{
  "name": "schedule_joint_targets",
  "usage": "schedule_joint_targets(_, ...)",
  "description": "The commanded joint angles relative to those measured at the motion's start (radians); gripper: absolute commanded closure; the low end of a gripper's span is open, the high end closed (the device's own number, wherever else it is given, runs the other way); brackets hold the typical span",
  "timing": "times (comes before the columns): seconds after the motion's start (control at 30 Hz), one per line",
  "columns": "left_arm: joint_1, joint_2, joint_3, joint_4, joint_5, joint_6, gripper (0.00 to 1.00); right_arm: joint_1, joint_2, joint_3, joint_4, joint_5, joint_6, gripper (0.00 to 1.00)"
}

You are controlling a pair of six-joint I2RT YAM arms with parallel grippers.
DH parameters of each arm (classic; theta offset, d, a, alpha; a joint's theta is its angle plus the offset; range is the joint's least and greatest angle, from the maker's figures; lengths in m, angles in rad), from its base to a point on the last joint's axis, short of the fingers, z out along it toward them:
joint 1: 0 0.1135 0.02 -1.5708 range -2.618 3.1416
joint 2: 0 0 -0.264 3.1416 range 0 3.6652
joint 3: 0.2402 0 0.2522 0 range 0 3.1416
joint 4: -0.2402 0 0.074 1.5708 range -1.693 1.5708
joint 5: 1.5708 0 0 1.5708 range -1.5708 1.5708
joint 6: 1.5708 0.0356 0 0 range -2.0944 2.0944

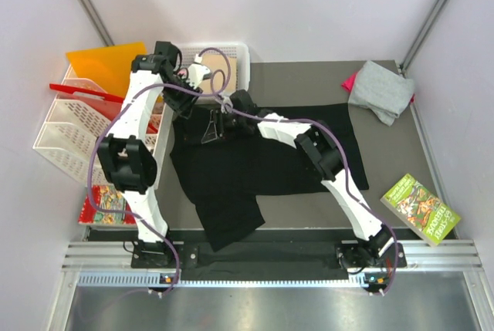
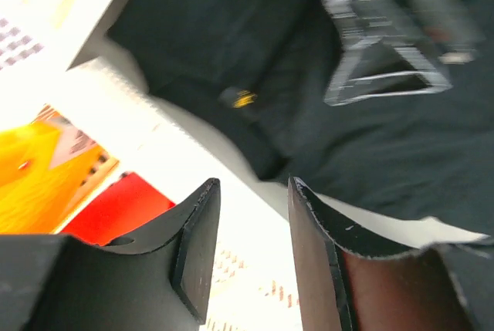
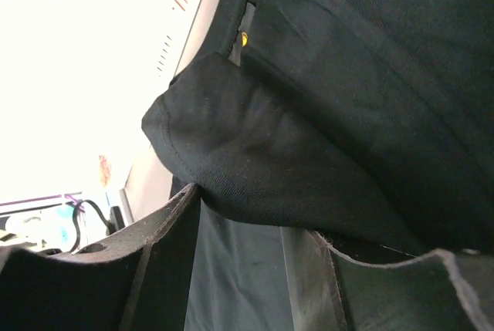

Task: Fold and stack the t-shirts
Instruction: Fold the flattened tshirt in 1/3 of the way

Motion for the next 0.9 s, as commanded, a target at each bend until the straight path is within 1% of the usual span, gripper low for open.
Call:
schedule_joint_targets(0.0,-0.033,-0.016,-0.045,-0.06,0.176,0.001,0.55,-0.008,0.02,0.046,0.083,-0.03,0.043,0.55)
schedule_joint_targets(0.1,-0.062,-0.004,-0.08,-0.051,0.19,-0.022,0.55,-0.019,0.026,0.046,0.097,-0.034,0.059,0.55)
schedule_joint_targets(0.13,-0.07,0.002,-0.1,-0.01,0.186,-0.03,0.55,-0.023,0.029,0.048,0.114,-0.039,0.074,0.55)
schedule_joint_targets(0.17,-0.073,0.008,-0.135,0.004,0.17,-0.039,0.55,-0.025,0.031,0.048,0.118,-0.044,0.082,0.55)
schedule_joint_targets(0.23,-0.073,0.04,-0.155,0.035,0.147,-0.05,0.55,-0.025,0.026,0.045,0.121,-0.044,0.083,0.55)
schedule_joint_targets(0.33,-0.07,0.105,-0.15,0.017,0.123,-0.063,0.57,-0.025,0.0,0.007,0.14,-0.042,0.082,0.54)
schedule_joint_targets(0.53,-0.05,0.185,-0.172,0.066,0.12,-0.086,0.57,-0.025,-0.029,-0.044,0.149,-0.045,0.068,0.51)
schedule_joint_targets(0.7,-0.033,0.214,-0.154,0.092,0.109,-0.09,0.59,-0.025,-0.054,-0.072,0.151,-0.048,0.062,0.5)
schedule_joint_targets(0.87,-0.016,0.232,-0.13,0.089,0.086,-0.08,0.59,-0.025,-0.115,-0.099,0.129,-0.045,0.01,0.46)
